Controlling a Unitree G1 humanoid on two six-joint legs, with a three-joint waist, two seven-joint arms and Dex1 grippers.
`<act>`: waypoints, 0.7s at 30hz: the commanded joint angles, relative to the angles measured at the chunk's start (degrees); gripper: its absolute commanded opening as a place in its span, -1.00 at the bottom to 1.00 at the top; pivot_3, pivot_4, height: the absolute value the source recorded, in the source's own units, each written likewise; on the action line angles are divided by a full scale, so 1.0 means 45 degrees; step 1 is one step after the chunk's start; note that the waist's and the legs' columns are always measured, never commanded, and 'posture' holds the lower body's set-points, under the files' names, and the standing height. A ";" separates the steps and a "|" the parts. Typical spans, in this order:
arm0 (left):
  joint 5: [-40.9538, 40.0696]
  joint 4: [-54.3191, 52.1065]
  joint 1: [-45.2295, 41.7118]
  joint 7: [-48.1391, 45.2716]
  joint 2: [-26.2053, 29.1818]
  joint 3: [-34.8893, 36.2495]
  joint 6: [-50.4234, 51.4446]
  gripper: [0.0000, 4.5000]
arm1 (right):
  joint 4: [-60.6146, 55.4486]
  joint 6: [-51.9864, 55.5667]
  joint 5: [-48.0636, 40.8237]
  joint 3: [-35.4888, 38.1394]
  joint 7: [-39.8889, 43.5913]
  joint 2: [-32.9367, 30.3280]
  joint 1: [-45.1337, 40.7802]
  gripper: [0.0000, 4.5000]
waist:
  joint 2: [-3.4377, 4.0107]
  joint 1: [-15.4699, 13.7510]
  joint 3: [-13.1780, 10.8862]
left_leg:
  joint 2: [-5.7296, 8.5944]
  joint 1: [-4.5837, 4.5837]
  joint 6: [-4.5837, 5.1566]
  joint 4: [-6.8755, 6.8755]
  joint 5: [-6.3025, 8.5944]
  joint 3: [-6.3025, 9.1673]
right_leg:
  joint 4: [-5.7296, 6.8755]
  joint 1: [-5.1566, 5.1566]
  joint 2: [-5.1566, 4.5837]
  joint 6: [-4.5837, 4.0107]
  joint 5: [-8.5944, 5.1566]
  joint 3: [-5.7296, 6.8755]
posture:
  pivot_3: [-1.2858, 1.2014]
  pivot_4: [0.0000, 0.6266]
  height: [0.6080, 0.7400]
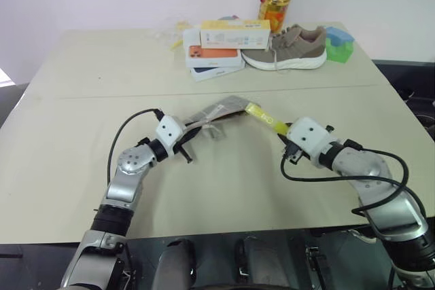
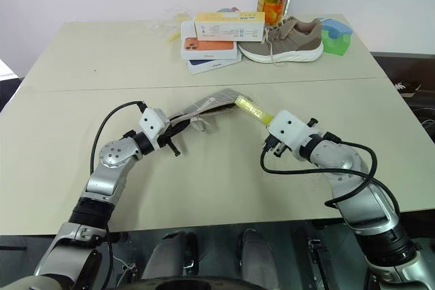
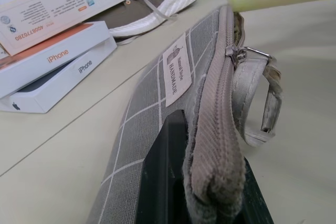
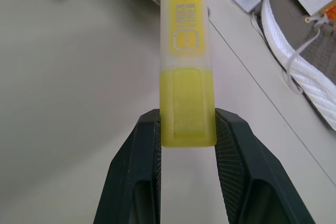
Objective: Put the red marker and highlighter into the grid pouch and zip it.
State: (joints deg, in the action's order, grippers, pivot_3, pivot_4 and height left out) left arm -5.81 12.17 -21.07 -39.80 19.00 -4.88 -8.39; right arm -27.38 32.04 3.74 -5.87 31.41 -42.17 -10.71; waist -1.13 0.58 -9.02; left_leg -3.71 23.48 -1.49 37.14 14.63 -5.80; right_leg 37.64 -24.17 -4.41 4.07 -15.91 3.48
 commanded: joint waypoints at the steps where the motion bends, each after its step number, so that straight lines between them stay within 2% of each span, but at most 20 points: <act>1: -0.0287 -0.0372 -0.0126 0.0073 -0.0041 0.0232 -0.0256 -1.00 | -0.0403 -0.0455 -0.0061 0.0133 0.0265 0.0007 -0.0061 -0.63 | 0.0000 -0.0001 0.0000 | 0.0000 0.0000 0.0000 0.0000 0.0000 0.0000 | 0.0000 0.0000 0.0000 0.0000 0.0000 0.0000 | 0.03 -0.52 1.00; 21: -0.0760 -0.1010 0.0034 -0.0786 0.0007 -0.0040 -0.0104 -1.00 | -0.0152 -0.0360 0.0860 -0.0388 0.0857 -0.0270 -0.0530 -0.63 | 0.0001 -0.0002 0.0000 | 0.0000 0.0000 -0.0001 0.0004 -0.0001 0.0000 | 0.0001 0.0001 0.0000 -0.0001 0.0001 0.0000 | 0.03 -0.52 1.00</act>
State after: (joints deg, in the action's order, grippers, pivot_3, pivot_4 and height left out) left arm -8.03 10.44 -20.86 -42.82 18.94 -5.12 -8.22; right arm -27.20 31.59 6.51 -7.03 34.80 -42.48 -12.24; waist -1.12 0.58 -9.02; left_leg -3.71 23.48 -1.50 37.16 14.62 -5.80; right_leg 37.64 -24.17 -4.41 4.06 -15.91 3.49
